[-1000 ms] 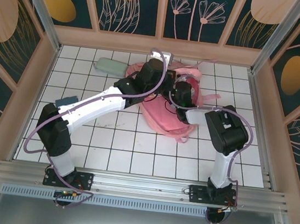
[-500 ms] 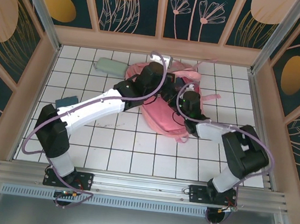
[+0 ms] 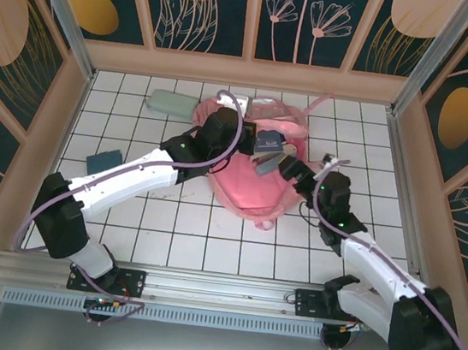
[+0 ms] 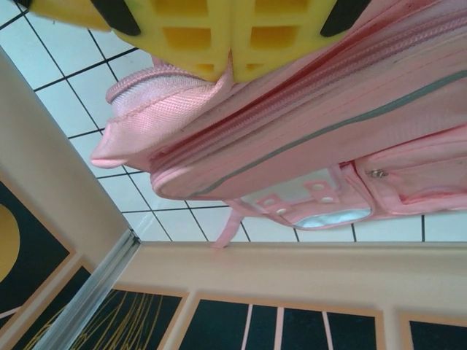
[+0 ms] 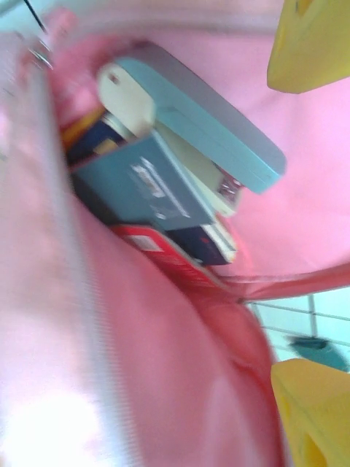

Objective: Pack the student bag

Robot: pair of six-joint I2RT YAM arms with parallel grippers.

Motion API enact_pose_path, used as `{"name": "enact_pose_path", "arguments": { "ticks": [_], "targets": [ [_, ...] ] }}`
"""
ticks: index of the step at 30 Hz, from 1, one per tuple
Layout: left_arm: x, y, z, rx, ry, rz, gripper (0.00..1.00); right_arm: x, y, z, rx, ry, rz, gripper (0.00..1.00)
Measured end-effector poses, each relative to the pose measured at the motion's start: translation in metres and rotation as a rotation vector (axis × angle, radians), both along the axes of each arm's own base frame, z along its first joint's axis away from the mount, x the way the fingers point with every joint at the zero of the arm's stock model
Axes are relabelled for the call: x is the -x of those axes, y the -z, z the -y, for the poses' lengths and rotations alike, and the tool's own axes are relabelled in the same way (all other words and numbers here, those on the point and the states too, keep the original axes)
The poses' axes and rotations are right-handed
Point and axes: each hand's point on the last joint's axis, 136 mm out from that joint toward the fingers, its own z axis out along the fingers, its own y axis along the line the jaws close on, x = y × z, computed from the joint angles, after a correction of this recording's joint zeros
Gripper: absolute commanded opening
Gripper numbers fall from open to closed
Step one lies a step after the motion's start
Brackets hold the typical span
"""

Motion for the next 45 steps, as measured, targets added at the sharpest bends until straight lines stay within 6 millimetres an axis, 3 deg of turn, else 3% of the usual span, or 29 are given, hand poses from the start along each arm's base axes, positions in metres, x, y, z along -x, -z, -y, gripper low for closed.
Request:
{"name": "enact_pose_path", "arguments": {
  "ticks": [4, 10, 19, 22, 27, 29, 36, 41, 45],
  "targets": [
    [0.005, 0.008, -0.006, 0.005, -0.006, -0.014, 0.0, -0.007, -0.008, 0.014, -0.066, 0.001, -0.004, 0.97],
    [0.014, 0.024, -0.006, 0.013, 0.016, -0.033, 0.0, -0.014, -0.01, -0.014, -0.173, -0.114, -0.072, 0.97],
    [0.029, 0.046, -0.011, 0.014, 0.056, -0.059, 0.0, -0.028, -0.059, -0.042, -0.276, -0.185, -0.027, 0.97],
    [0.033, 0.047, -0.013, 0.019, 0.063, -0.059, 0.0, -0.045, -0.056, -0.049, -0.298, -0.181, -0.071, 0.82],
    [0.036, 0.052, -0.016, 0.014, 0.071, -0.059, 0.0, -0.058, -0.025, -0.053, -0.306, -0.151, -0.184, 0.21],
    [0.04, 0.061, -0.016, -0.002, 0.085, -0.073, 0.0, -0.057, -0.026, -0.053, -0.316, -0.149, -0.192, 0.0],
    [0.044, 0.068, -0.007, -0.028, 0.13, -0.076, 0.0, -0.04, -0.025, -0.037, -0.28, -0.092, -0.218, 0.0],
    [0.045, 0.068, 0.024, -0.023, 0.218, -0.08, 0.0, -0.018, -0.031, 0.0, -0.233, 0.011, -0.193, 0.0],
    [0.044, 0.061, 0.051, 0.012, 0.291, -0.073, 0.0, -0.012, -0.036, 0.031, -0.208, 0.07, -0.171, 0.0]
  ]
}}
